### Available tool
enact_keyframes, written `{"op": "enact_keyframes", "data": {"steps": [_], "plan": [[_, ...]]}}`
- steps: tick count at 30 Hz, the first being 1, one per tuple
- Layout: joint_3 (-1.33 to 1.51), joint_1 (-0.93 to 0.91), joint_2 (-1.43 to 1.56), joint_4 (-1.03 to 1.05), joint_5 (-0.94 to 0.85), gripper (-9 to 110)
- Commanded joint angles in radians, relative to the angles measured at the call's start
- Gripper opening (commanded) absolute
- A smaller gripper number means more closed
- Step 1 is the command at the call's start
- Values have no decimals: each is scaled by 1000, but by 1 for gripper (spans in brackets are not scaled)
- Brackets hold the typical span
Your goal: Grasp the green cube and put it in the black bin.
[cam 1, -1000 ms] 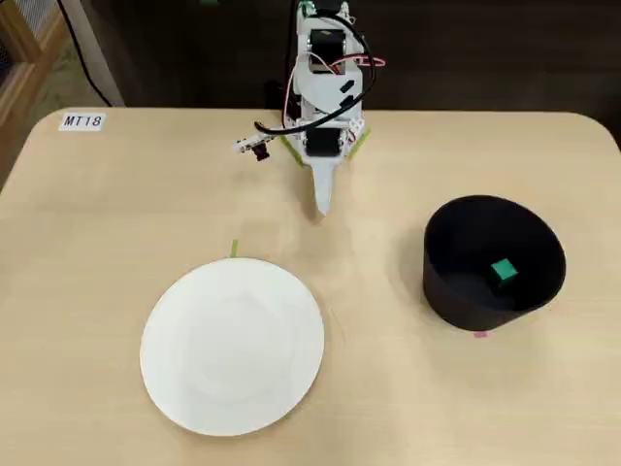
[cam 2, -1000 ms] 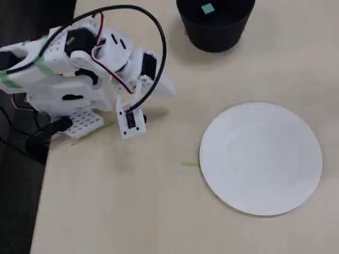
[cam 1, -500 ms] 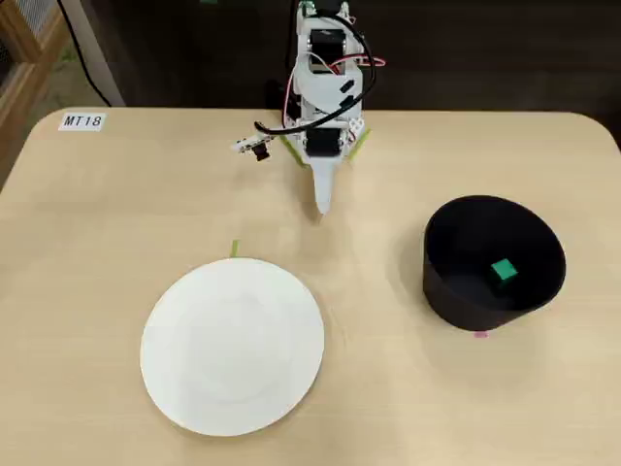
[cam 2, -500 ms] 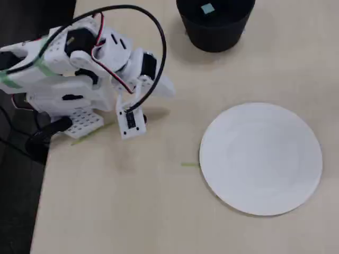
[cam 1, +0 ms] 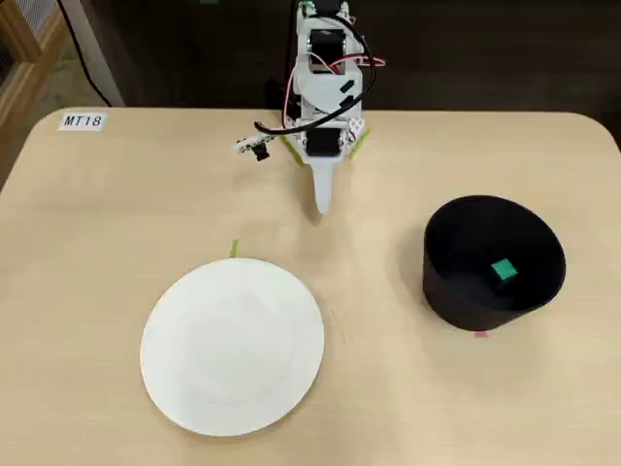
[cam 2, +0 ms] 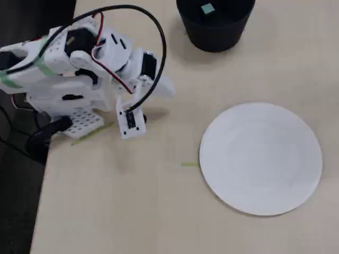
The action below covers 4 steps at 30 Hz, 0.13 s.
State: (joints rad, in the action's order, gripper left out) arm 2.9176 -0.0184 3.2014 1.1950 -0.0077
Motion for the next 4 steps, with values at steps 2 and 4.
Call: {"op": "enact_keyframes", "data": {"steps": [2, 4], "plan": [[-3, 6, 3, -15, 0, 0], [-3, 6, 3, -15, 0, 0]]}}
